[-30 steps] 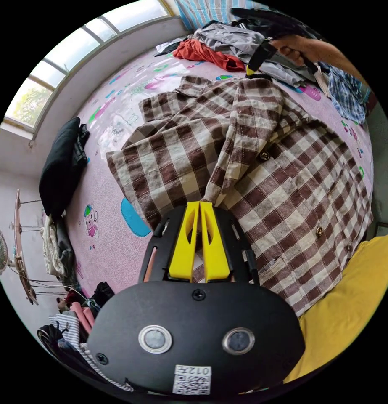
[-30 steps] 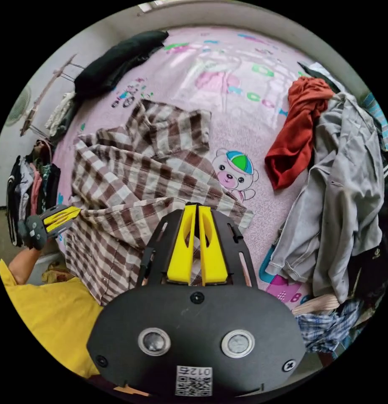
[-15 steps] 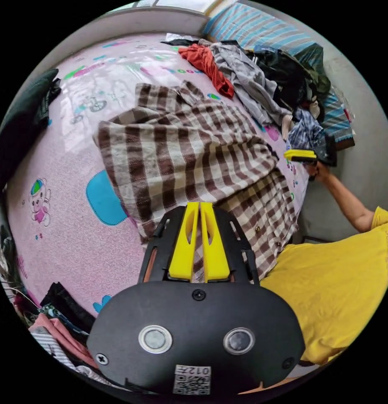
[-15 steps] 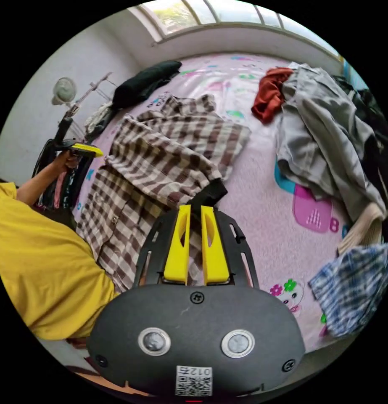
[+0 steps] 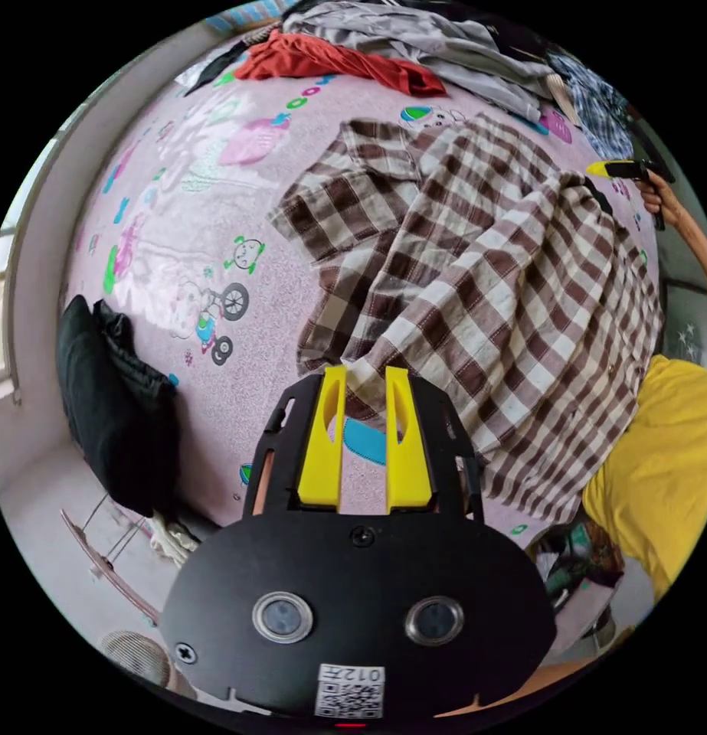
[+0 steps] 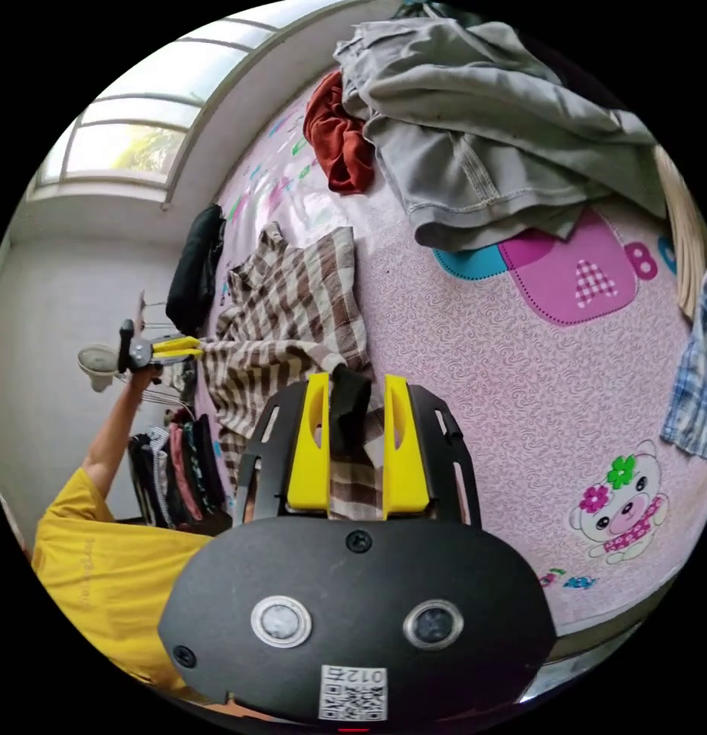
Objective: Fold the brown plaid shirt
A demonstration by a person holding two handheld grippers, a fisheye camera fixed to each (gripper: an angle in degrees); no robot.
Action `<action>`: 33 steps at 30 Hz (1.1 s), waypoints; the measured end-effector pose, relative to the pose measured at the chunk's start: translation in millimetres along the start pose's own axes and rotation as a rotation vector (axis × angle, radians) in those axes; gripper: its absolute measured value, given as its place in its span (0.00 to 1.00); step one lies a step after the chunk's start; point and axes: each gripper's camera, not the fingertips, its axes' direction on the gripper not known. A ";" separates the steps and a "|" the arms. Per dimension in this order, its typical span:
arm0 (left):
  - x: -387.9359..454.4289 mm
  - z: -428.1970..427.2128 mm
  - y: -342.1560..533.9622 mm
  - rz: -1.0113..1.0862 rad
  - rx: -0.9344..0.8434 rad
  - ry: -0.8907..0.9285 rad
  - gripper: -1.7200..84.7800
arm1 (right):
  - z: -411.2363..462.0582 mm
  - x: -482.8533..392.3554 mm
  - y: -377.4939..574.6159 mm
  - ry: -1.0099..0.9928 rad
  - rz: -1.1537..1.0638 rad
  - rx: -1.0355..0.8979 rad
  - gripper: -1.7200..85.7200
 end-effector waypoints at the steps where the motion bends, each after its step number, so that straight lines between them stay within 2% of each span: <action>1: -5.5 5.5 -6.4 0.040 -0.040 0.050 0.05 | -2.2 6.2 -1.9 -0.038 0.031 0.010 0.14; 4: -15.5 14.2 -15.8 0.080 -0.092 0.037 0.04 | -3.5 17.1 -6.8 -0.057 0.080 -0.002 0.14; 9: -34.3 13.1 -20.9 0.060 -0.062 0.038 0.03 | 8.4 17.4 -11.6 -0.053 0.068 -0.107 0.14; 14: -53.0 10.8 -15.9 0.036 -0.033 0.066 0.02 | 6.9 -8.6 -20.1 0.023 -0.030 -0.048 0.06; 21: -103.6 20.7 24.0 -0.132 0.050 0.172 0.02 | -4.0 -65.7 -66.3 0.008 -0.255 0.021 0.04; 25: -121.3 37.6 44.4 -0.222 0.109 0.248 0.02 | 21.9 -82.1 -95.5 0.078 -0.312 -0.041 0.03; 29: -121.9 53.3 44.6 -0.282 0.113 0.245 0.02 | 71.6 -79.6 -107.3 0.220 -0.304 -0.142 0.04; 33: -113.5 61.8 48.5 -0.398 0.066 0.149 0.03 | 90.1 -83.9 -104.3 0.249 -0.266 -0.148 0.05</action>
